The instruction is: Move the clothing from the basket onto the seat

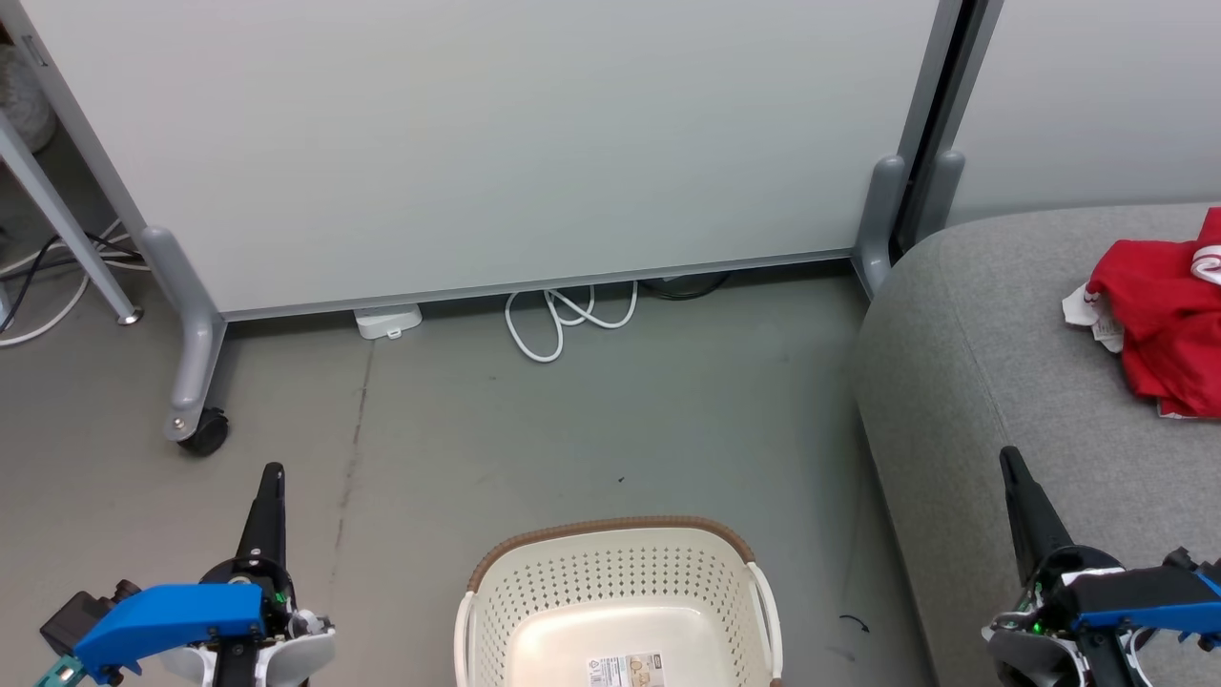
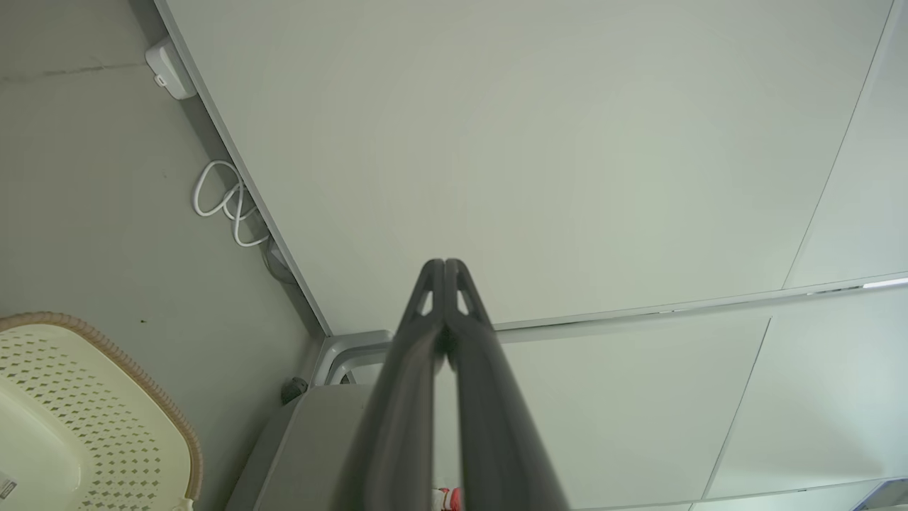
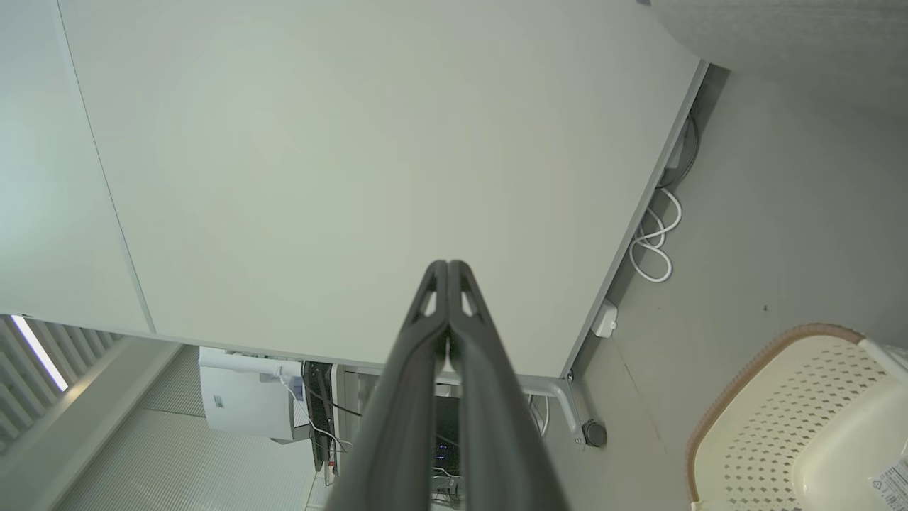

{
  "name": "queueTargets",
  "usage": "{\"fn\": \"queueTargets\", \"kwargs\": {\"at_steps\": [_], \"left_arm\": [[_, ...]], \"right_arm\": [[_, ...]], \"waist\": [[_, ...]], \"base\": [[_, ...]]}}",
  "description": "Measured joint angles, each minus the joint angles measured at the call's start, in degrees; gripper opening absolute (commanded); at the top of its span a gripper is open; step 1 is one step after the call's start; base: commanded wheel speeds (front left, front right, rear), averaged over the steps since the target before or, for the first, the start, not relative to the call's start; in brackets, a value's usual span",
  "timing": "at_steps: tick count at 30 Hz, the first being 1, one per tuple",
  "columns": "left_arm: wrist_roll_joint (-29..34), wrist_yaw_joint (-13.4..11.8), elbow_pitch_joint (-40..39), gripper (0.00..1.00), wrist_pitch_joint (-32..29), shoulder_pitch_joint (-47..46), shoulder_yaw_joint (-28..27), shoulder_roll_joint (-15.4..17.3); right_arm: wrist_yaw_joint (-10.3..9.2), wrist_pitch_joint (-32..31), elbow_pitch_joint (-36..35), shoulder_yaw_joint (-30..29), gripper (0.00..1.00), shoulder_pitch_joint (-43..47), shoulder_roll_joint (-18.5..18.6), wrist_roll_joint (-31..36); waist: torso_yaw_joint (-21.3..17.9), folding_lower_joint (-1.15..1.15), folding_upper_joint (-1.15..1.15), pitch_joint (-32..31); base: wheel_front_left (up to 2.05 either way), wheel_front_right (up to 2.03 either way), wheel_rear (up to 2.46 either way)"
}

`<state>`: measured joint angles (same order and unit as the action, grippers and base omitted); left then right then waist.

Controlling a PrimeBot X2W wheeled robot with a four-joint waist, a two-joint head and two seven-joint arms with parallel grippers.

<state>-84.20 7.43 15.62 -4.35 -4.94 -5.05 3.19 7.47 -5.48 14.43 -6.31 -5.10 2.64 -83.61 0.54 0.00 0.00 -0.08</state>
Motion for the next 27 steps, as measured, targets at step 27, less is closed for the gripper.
{"fn": "queueTargets", "kwargs": {"at_steps": [27], "left_arm": [[-8.13,0.00,-1.54,0.00,-2.19,-1.02,-1.49,-0.31]], "right_arm": [[0.00,-1.01,-0.33,-0.19,0.00,-0.84,0.05,-8.72]], "waist": [[-0.54,0.00,0.00,0.26]], "base": [[0.00,0.00,0.00]]}}
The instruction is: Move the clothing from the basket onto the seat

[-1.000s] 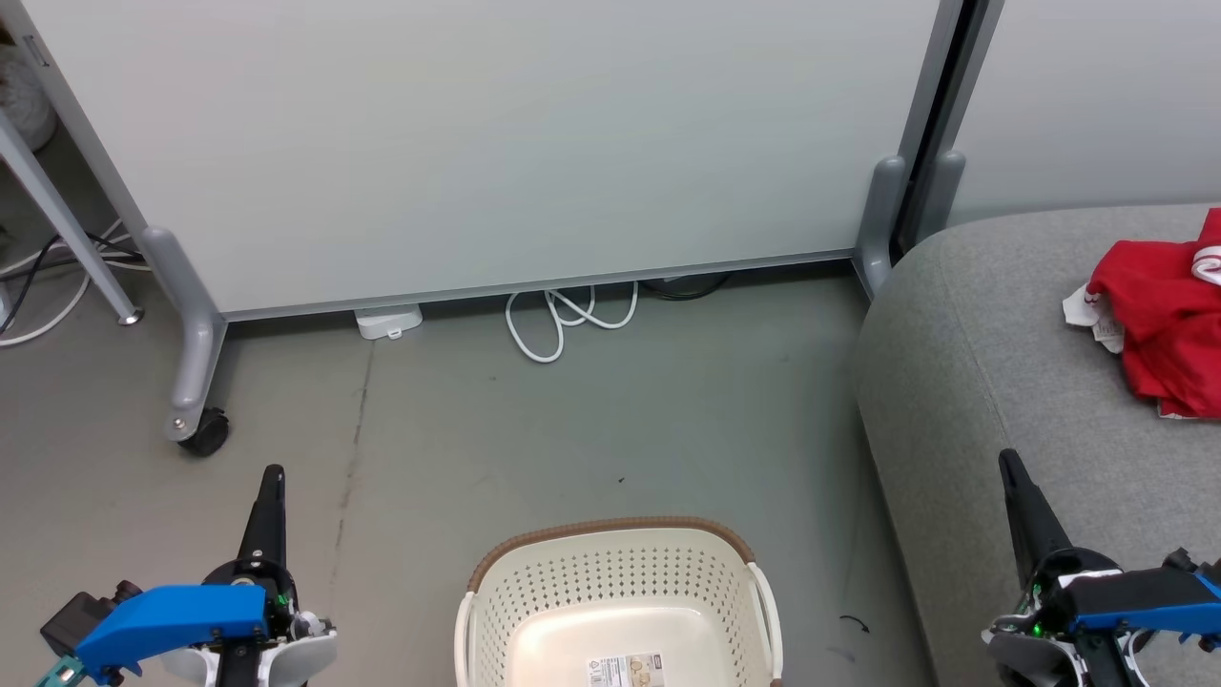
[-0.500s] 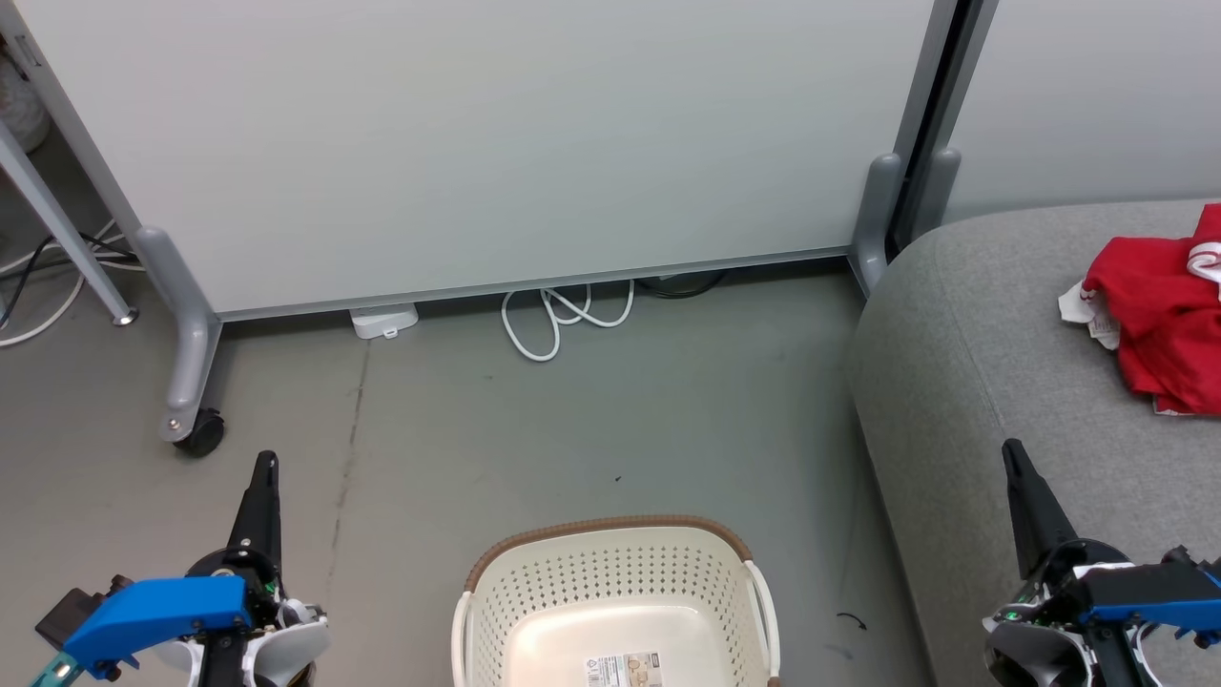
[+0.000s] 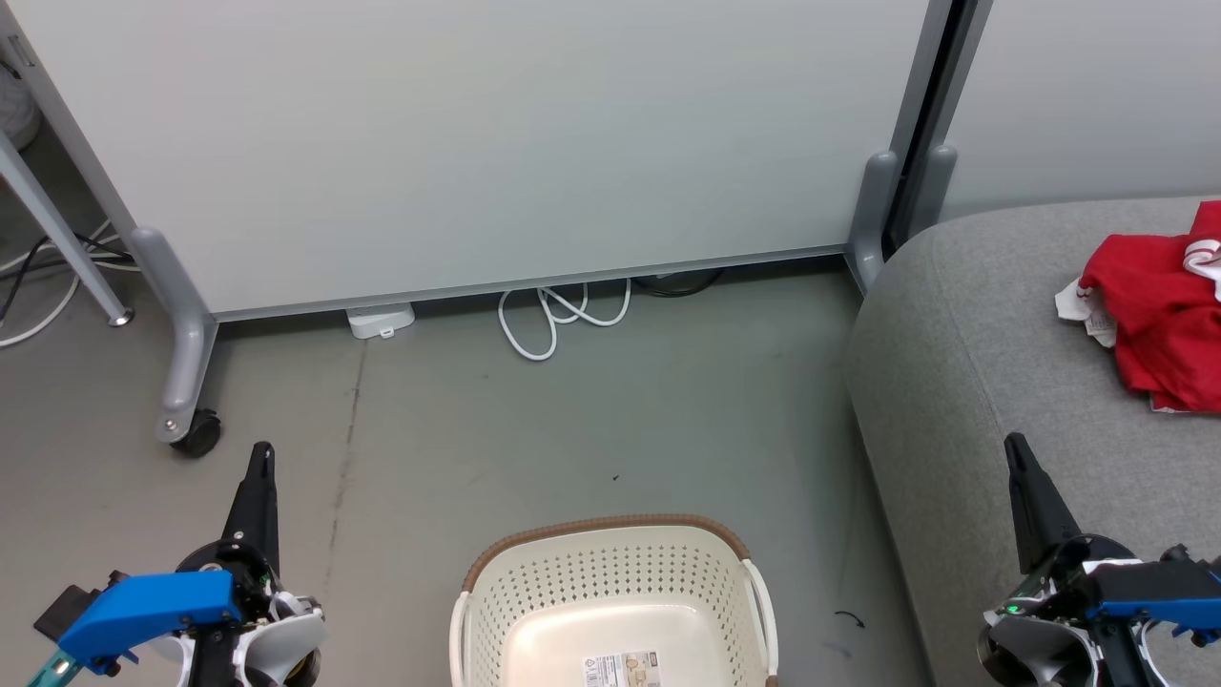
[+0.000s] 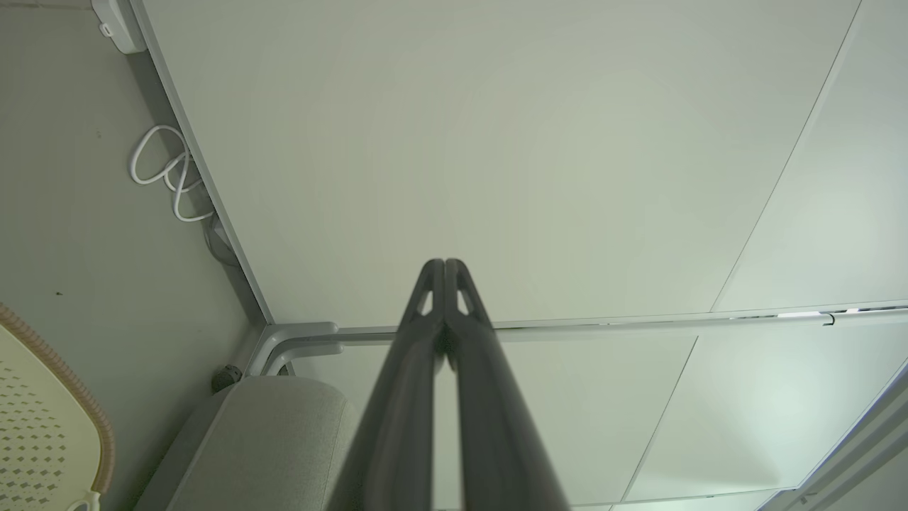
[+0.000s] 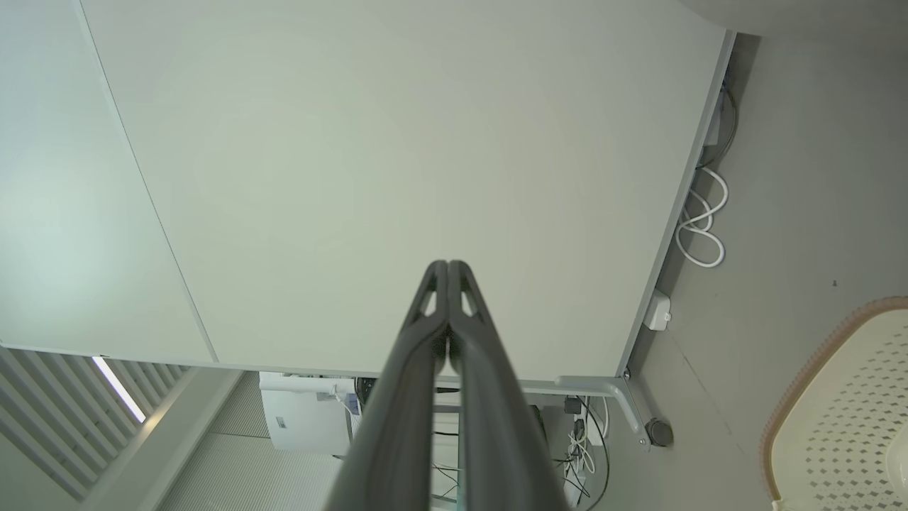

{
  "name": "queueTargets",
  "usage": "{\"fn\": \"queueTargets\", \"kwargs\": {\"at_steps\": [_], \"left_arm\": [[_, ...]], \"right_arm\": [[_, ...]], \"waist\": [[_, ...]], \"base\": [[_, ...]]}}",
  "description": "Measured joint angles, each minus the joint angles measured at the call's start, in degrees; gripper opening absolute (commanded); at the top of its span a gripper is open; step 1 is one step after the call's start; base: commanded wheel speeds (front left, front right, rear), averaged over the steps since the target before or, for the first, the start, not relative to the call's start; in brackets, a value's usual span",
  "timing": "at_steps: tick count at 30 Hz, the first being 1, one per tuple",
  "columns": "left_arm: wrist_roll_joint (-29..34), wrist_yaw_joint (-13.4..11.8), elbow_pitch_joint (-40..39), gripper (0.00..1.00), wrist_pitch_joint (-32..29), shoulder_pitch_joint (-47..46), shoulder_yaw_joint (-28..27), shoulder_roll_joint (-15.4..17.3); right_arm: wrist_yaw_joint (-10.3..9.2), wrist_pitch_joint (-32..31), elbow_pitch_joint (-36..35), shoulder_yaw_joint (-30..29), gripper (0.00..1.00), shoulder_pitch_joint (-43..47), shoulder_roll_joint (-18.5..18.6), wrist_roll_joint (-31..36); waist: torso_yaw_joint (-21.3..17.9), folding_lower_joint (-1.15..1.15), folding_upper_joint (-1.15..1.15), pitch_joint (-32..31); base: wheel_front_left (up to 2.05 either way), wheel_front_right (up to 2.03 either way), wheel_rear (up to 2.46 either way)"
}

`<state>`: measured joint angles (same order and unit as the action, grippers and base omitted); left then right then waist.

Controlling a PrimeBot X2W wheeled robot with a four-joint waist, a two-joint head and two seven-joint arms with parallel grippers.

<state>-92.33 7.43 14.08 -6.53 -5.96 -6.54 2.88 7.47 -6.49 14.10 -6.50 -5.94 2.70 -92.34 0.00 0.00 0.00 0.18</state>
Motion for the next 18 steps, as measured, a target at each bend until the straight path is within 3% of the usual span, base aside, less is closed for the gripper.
{"fn": "queueTargets", "kwargs": {"at_steps": [18], "left_arm": [[0.00,0.00,0.00,0.00,0.00,0.00,-0.01,0.00]], "right_arm": [[0.00,0.00,0.00,0.00,0.00,0.00,0.00,0.00]], "waist": [[0.00,0.00,0.00,0.00]], "base": [[0.00,0.00,0.00]]}}
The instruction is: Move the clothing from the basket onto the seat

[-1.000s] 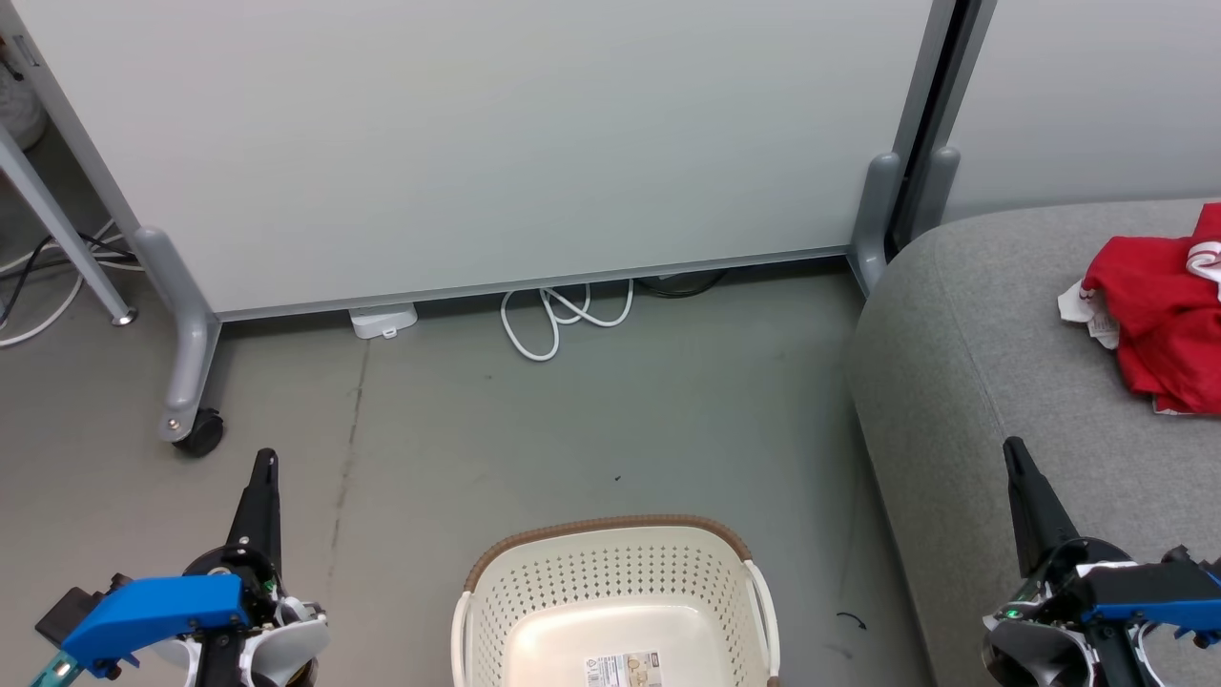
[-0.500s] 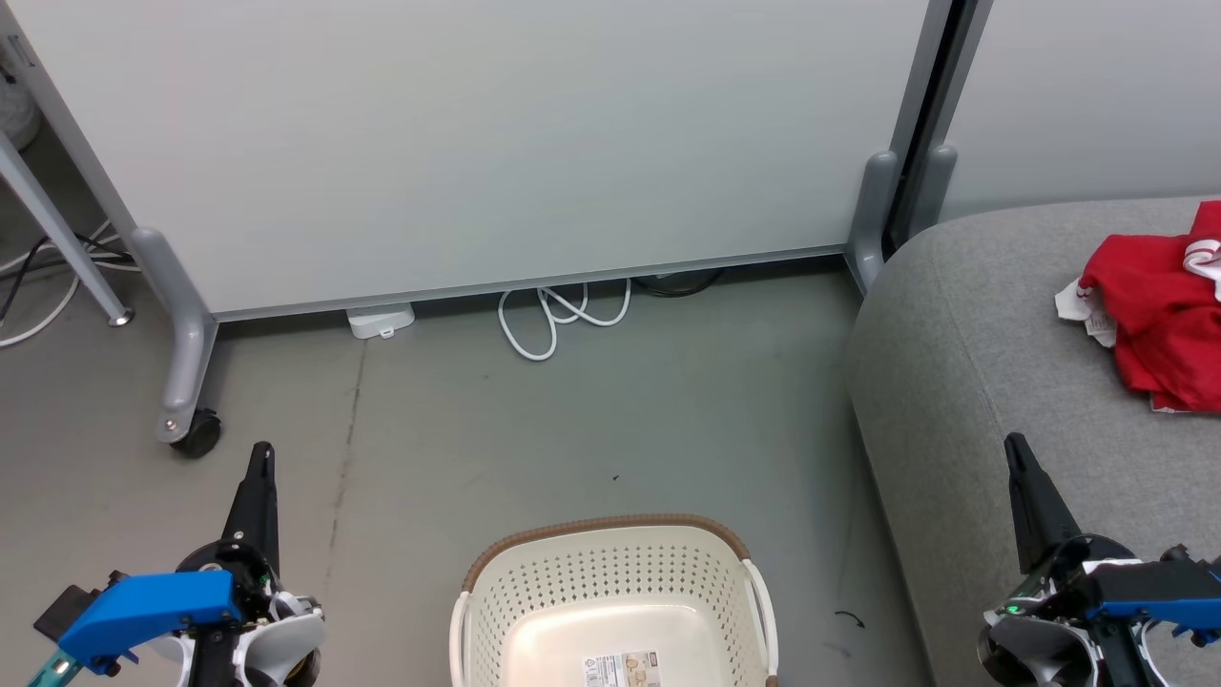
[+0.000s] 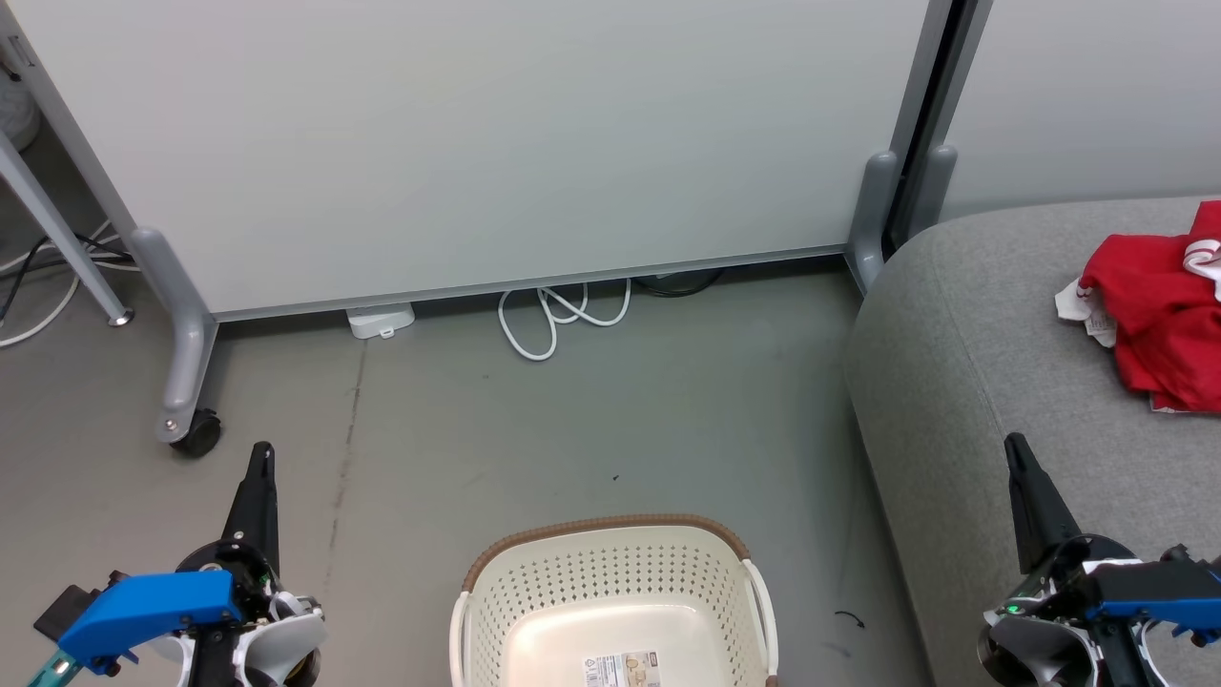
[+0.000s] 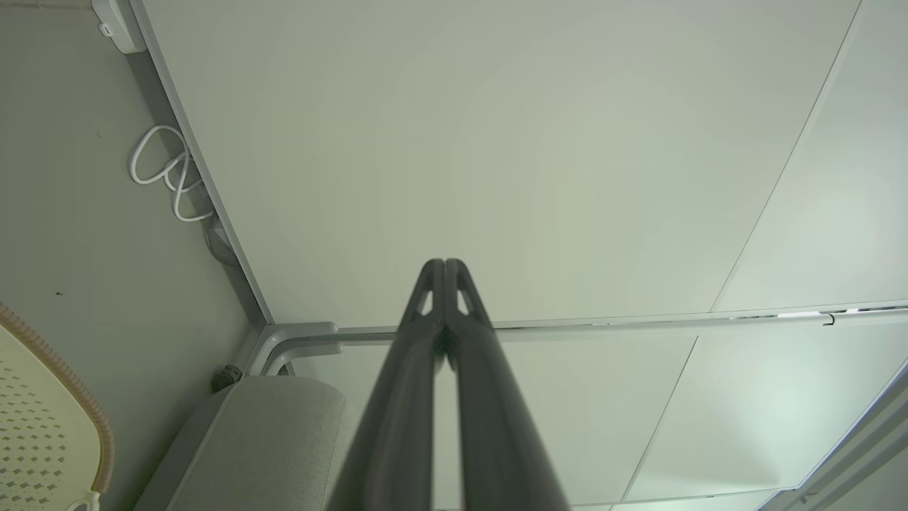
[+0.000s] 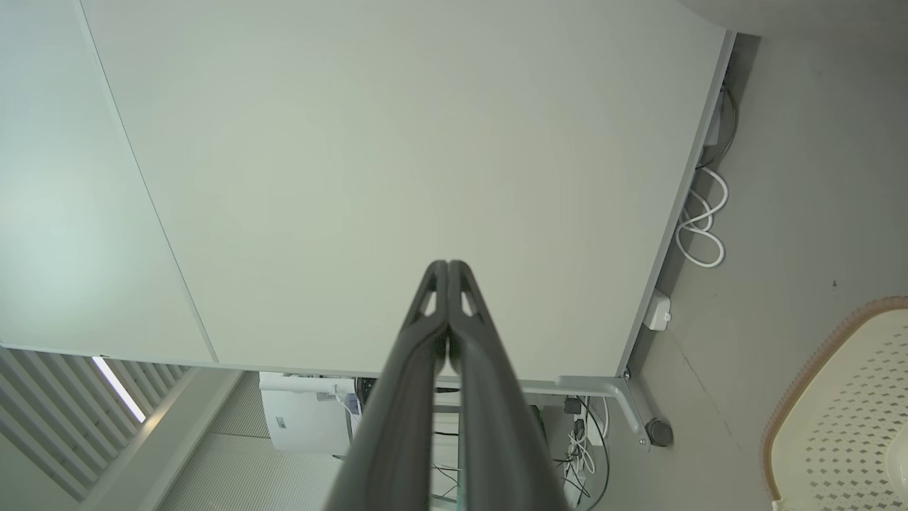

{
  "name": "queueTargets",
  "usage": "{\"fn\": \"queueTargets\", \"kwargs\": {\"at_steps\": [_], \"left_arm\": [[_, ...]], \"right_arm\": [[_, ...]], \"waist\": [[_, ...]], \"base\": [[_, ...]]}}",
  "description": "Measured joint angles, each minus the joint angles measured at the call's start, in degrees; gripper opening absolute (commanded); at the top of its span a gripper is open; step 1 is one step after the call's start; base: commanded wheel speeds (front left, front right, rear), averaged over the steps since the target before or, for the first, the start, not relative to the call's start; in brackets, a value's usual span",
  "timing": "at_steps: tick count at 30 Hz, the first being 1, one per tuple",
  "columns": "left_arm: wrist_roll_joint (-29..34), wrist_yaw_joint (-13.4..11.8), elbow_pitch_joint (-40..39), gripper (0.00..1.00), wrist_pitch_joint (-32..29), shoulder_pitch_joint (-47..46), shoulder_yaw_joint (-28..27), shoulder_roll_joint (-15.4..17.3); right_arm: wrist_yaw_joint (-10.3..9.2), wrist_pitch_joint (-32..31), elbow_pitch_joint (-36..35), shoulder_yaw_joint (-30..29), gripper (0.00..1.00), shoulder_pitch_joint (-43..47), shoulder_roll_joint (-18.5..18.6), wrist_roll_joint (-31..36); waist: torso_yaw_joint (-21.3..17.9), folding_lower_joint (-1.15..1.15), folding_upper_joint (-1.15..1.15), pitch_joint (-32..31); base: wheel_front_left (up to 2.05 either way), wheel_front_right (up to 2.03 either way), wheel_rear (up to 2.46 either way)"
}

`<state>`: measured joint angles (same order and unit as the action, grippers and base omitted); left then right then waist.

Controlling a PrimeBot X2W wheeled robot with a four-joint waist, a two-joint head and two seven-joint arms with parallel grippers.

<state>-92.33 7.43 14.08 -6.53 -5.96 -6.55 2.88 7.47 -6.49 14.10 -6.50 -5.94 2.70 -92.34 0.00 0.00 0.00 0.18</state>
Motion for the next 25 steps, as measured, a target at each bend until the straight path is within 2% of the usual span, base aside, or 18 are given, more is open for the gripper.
{"fn": "queueTargets", "kwargs": {"at_steps": [25], "left_arm": [[-0.02,0.00,0.00,0.00,0.00,0.00,0.00,0.00]], "right_arm": [[0.00,0.00,0.00,0.00,0.00,0.00,0.01,0.00]], "waist": [[0.00,0.00,0.00,0.00]], "base": [[0.00,0.00,0.00]]}}
